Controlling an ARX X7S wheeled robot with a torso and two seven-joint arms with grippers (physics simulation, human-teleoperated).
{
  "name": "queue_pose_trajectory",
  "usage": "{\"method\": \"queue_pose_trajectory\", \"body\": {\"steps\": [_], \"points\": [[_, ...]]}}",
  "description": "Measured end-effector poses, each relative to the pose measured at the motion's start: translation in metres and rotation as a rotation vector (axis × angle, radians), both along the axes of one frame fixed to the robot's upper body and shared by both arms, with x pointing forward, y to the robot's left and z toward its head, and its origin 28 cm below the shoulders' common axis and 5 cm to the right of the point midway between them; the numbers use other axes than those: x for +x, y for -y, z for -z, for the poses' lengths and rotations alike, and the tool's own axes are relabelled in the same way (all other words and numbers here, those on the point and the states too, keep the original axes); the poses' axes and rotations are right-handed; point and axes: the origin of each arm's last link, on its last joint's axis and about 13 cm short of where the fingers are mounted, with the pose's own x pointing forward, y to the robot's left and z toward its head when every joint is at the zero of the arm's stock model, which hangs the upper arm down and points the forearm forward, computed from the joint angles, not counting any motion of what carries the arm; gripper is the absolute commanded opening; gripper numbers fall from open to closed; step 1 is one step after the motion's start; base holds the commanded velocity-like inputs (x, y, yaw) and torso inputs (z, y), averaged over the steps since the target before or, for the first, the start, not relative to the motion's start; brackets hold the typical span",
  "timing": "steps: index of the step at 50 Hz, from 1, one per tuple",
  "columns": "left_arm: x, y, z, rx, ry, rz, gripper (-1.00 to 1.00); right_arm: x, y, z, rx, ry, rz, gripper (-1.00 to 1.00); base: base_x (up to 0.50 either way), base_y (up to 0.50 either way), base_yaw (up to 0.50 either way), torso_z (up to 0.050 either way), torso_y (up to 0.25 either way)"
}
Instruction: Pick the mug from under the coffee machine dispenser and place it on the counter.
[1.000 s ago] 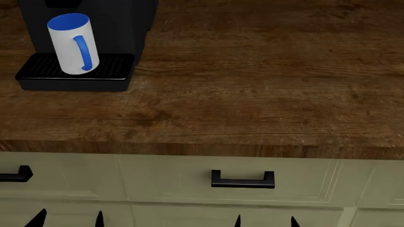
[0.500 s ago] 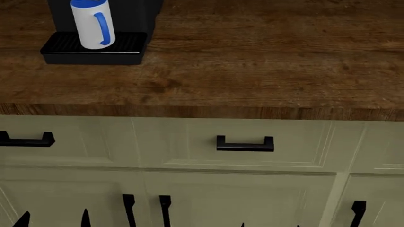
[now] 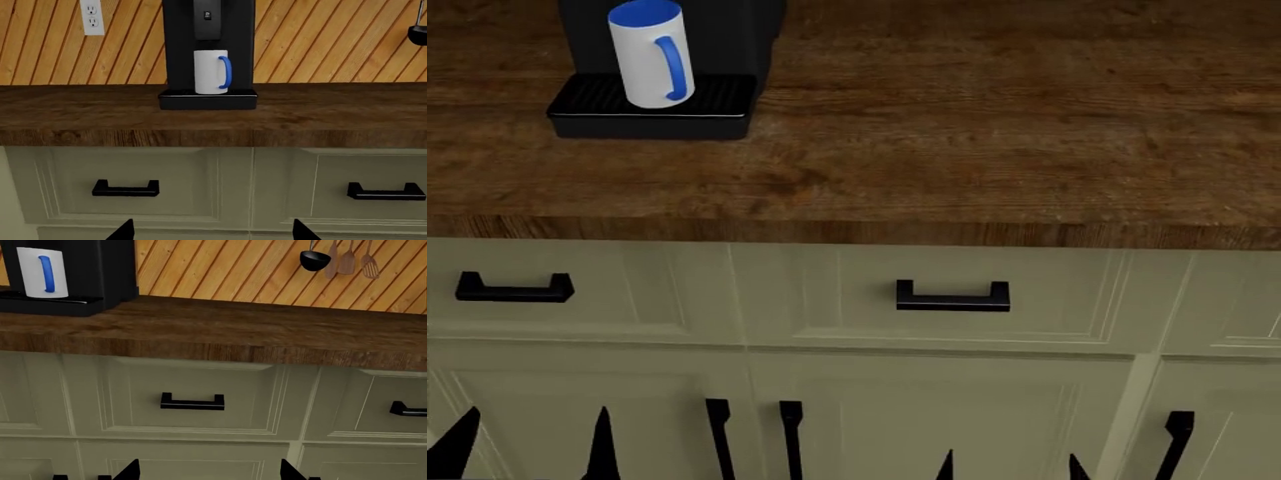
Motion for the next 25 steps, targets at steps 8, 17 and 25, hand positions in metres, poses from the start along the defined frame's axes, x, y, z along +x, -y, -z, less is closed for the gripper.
{"method": "queue_pose_trajectory", "body": {"steps": [8,17,25], "points": [[0.013,0.0,-0.047,0.026,-0.007,0.018,1.0,0.011,0.006,-0.043,0.021,-0.006,-0.009,1.0,0.0,0.0,0.0,0.023,0.002],[0.031,0.007,-0.099,0.052,-0.007,0.026,1.0,0.029,0.012,-0.09,0.028,-0.009,-0.036,1.0,0.0,0.0,0.0,0.0,0.0],[0.041,0.009,-0.104,0.068,-0.04,0.028,1.0,0.038,0.014,-0.097,0.02,-0.024,-0.052,1.0,0.0,0.0,0.0,0.0,0.0]]}}
